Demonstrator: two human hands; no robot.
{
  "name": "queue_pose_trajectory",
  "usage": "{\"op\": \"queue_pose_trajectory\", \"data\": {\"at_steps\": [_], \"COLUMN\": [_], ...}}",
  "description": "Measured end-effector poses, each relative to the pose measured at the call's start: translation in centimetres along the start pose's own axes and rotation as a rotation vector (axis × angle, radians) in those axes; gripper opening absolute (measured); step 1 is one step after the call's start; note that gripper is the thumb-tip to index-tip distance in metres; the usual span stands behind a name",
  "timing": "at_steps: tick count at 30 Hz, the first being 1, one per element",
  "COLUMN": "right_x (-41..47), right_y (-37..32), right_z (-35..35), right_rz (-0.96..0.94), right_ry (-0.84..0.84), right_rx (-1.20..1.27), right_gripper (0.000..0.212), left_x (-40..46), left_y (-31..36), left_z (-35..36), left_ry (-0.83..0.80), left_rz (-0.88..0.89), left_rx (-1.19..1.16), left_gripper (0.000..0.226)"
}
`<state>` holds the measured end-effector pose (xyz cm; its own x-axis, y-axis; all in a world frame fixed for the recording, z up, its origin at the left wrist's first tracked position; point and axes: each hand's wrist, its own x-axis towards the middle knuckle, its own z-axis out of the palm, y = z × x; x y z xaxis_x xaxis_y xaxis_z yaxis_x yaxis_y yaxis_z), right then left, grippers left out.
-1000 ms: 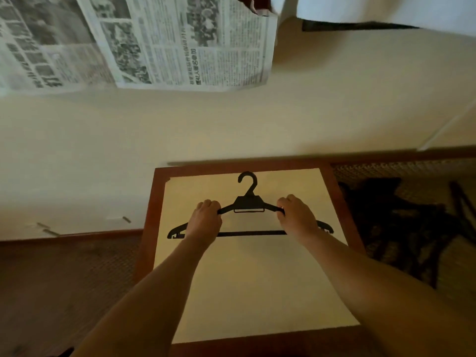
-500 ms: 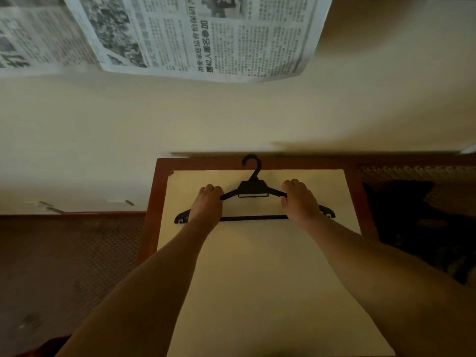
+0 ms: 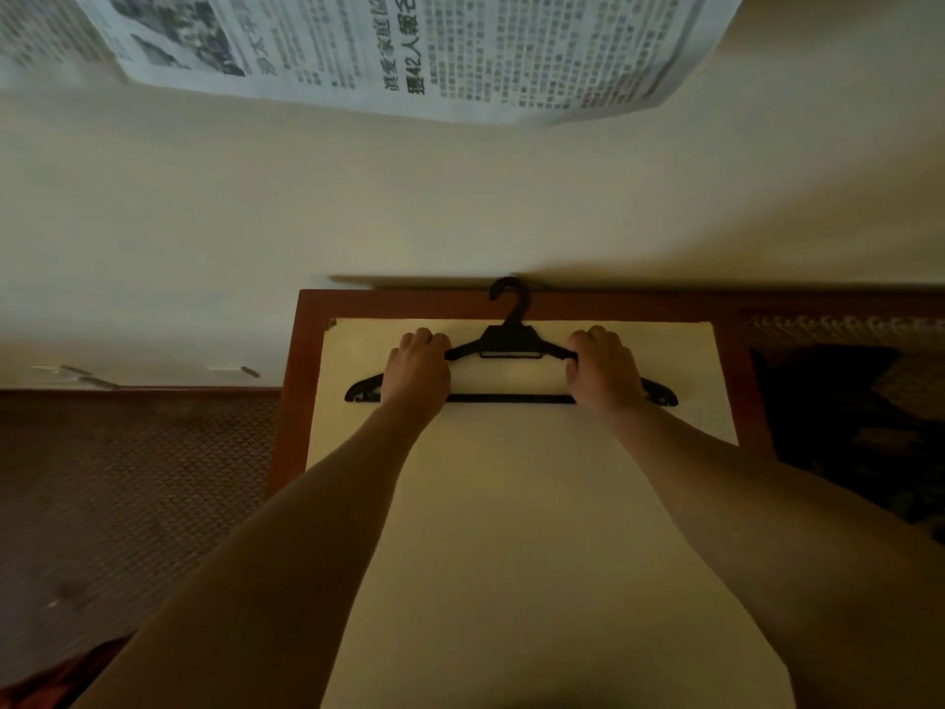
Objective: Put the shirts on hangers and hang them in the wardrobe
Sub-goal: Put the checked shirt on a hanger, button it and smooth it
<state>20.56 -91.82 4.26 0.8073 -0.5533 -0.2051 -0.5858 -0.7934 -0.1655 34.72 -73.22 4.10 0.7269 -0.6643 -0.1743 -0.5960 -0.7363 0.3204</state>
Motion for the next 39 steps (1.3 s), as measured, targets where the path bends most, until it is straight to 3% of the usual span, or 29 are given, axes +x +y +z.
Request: {"op": "queue_pose_trajectory", "data": {"at_steps": [11, 18, 24, 29, 33, 39], "right_x": [-1.2, -4.5, -8.8, -14.8, -20.8, -29.9], "right_y": [-0.9, -5.9, -14.3, -22.8, -28.7, -36.9], "right_z": [-1.3, -1.7, 0.0, 2.8, 4.6, 7.8], "right_rz": [-0.019, -0.171, -0.439, -0.651, -0.829, -1.030], "right_ry": [-0.027, -0.027, -0.115, -0.219, -0.314, -0.406], "right_rx": [0.005, 0.105, 0.160, 0.169, 0.149, 0.055], "right_gripper": [0.034, 0.050, 0.054, 0.057, 0.057, 0.058], "left_x": [-1.8, -8.5, -17.9, -27.8, -35.7, -47.6], "left_y": [0.2, -1.1, -5.3, -9.5, -12.7, -18.2], "left_z": [-2.2, -3.2, -2.7, -2.3, -2.2, -1.1], "left_ry": [-0.002, 0.041, 0.073, 0.136, 0.188, 0.295], "left_rz": [-0.021, -0.143, -0.371, -0.664, -0.917, -1.053], "left_rx": [-0.055, -0.065, -0.090, -0.151, -0.225, -0.327], "left_gripper": [0.039, 0.049, 0.057, 0.050, 0.058, 0.052]}}
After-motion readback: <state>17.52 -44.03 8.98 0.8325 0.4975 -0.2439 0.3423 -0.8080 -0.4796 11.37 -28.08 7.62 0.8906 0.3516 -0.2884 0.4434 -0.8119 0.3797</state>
